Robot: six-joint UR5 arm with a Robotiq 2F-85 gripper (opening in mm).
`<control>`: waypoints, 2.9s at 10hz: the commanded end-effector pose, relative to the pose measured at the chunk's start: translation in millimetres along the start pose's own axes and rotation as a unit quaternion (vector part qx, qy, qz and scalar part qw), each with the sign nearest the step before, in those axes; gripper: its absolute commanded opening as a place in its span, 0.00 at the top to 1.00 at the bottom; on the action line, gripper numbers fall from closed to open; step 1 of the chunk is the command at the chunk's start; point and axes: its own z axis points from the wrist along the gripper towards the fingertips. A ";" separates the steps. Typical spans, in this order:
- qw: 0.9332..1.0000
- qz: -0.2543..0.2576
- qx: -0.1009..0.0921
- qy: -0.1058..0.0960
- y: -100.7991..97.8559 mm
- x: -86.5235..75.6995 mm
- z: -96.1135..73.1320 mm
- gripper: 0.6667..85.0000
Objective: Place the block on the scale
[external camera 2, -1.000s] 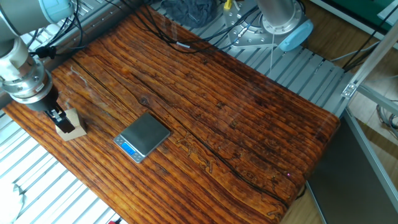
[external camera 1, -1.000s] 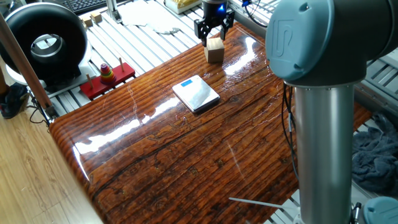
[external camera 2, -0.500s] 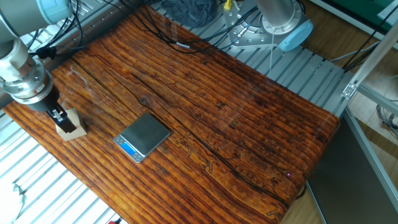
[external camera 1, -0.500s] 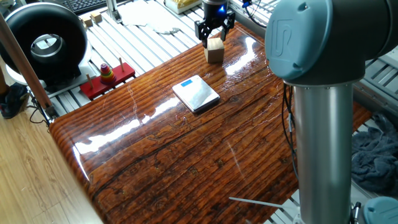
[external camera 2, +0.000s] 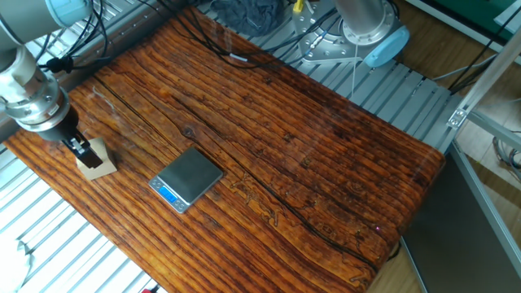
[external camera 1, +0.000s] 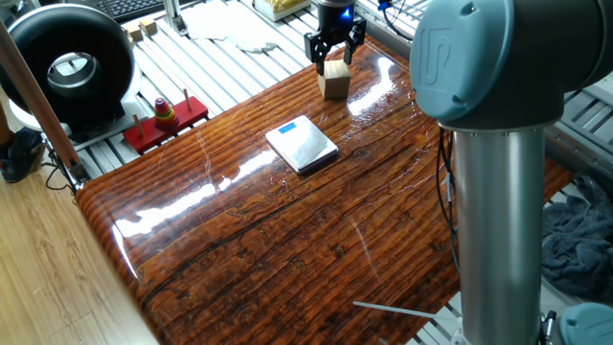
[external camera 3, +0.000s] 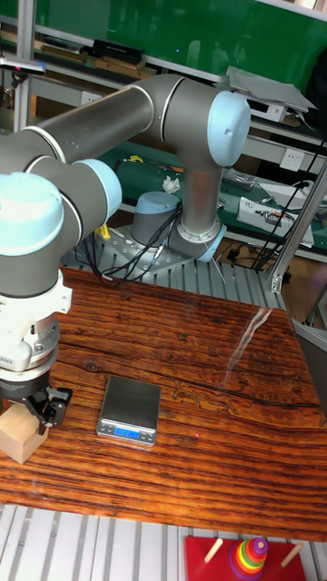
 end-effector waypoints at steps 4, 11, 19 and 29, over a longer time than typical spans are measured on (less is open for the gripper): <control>1.000 0.010 -0.009 0.004 5.5 5.2 -8.6 0.22; 0.999 0.042 -0.016 0.001 9.1 1.0 -4.4 0.19; 0.999 0.026 -0.020 0.016 0.1 11.9 0.0 0.21; 0.980 -0.196 0.021 -0.034 7.9 -2.6 -6.2 0.19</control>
